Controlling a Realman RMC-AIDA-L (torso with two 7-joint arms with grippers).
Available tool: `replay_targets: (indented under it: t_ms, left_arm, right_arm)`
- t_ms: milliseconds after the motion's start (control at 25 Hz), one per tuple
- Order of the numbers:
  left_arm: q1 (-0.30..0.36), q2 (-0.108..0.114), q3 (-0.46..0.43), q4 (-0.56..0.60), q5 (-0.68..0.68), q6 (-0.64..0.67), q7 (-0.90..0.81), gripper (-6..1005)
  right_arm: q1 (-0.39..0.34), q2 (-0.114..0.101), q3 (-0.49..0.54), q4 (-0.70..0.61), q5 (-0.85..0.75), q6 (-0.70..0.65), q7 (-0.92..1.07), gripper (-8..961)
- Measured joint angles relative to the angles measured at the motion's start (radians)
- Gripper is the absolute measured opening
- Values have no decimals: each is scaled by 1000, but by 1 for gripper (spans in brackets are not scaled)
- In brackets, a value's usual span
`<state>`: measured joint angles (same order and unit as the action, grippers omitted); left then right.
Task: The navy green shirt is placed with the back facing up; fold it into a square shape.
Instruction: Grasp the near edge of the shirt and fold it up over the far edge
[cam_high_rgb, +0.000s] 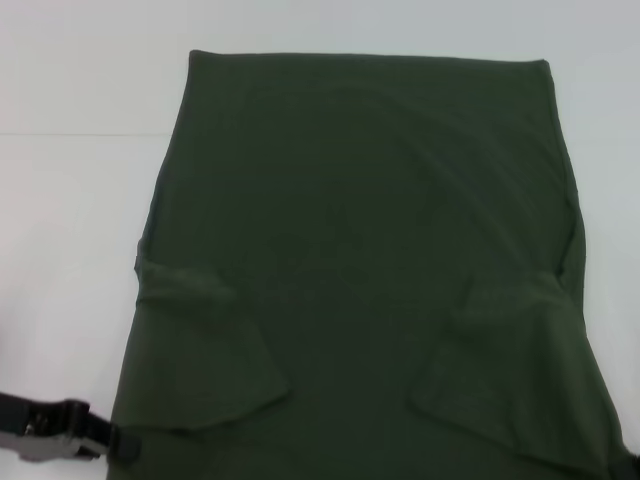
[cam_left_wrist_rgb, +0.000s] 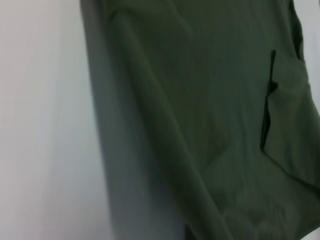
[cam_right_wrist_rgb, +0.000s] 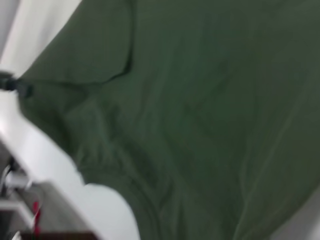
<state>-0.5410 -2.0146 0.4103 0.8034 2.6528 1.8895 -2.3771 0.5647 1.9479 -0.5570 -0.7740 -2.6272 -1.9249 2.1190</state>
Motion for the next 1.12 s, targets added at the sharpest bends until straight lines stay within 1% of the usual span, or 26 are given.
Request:
replay_targets:
  t_ms: [120,280,400,600,720,800,920,1120]
  left_arm:
    - [2,3,-9,2,36,41,21,35]
    - [3,5,-14,0,46,103,58,35]
    - [4,5,-12,-1,59,143,81,35]
    - [15,1,-31,-2,62,155,109,34]
    - [12,5,-69,-8,42,155,134,34]
    - [8,8,-91,-13,6,155,147,34]
    - [5,12,-112,-22,-74,128,161,34]
    - [3,12,-123,-33,-217,51,167,34]
  right_arm:
    - [-3,1,-19,14,-3,-43,-60,27]
    - [-9,3,-71,50,-4,-43,-107,27]
    - [-9,5,-83,60,-4,-42,-116,27]
    - [-15,6,-74,72,-1,-25,-124,26]
    - [-18,4,-39,76,9,-16,-131,26]
    - [-18,2,7,76,26,-16,-138,26]
    - [-29,-7,82,76,78,-16,-154,26]
    - [-52,-19,193,76,155,2,-191,26]
